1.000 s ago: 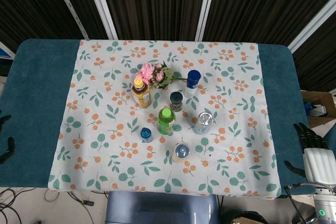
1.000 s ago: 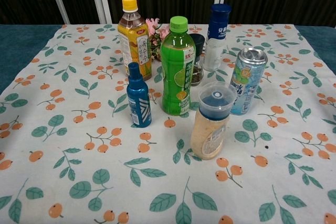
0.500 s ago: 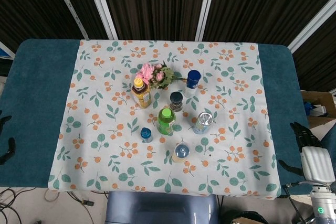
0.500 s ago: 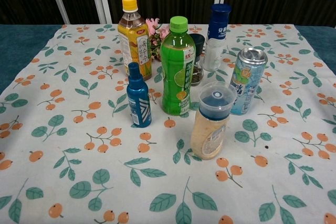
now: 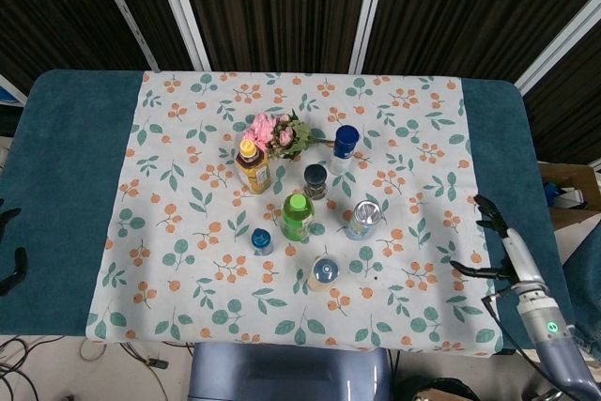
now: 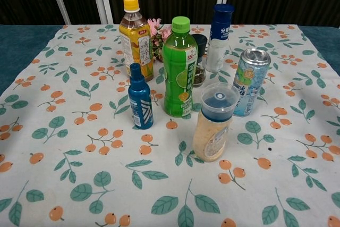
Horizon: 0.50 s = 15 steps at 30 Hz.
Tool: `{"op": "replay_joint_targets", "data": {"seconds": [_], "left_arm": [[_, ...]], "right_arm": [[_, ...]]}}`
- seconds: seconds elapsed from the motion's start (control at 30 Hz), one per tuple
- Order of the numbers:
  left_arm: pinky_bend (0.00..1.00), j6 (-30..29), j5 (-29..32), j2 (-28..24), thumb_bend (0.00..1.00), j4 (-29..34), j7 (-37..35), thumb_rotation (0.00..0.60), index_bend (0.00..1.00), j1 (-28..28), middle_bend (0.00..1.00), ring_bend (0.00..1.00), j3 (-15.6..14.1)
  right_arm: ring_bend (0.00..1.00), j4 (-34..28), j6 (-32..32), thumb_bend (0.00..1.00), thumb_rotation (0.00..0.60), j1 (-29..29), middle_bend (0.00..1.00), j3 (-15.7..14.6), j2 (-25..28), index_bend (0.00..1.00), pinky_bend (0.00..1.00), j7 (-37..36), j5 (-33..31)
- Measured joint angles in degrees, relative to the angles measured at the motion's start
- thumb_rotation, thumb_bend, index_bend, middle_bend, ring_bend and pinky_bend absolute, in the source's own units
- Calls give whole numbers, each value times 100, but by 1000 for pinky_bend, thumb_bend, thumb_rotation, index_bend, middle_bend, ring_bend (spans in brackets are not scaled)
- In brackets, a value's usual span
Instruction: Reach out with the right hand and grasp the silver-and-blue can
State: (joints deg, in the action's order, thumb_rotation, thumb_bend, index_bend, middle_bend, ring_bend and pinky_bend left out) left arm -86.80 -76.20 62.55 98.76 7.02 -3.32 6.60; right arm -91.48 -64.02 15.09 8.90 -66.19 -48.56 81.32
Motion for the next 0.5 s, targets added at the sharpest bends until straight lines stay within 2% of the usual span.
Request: {"op": "replay_joint_targets", "data": {"seconds": [0.17, 0.5], "left_arm": [[0, 28, 37, -12, 527, 16, 2, 600, 167, -3, 54, 42, 5], [0, 59, 99, -16, 528, 47, 52, 600, 167, -12, 55, 42, 16]], "right_arm": [[90, 292, 521, 43, 600, 477, 71, 211, -432, 12, 177, -268, -338], [89, 749, 771, 43, 600, 819, 71, 334, -1254, 12, 177, 234, -664]]}}
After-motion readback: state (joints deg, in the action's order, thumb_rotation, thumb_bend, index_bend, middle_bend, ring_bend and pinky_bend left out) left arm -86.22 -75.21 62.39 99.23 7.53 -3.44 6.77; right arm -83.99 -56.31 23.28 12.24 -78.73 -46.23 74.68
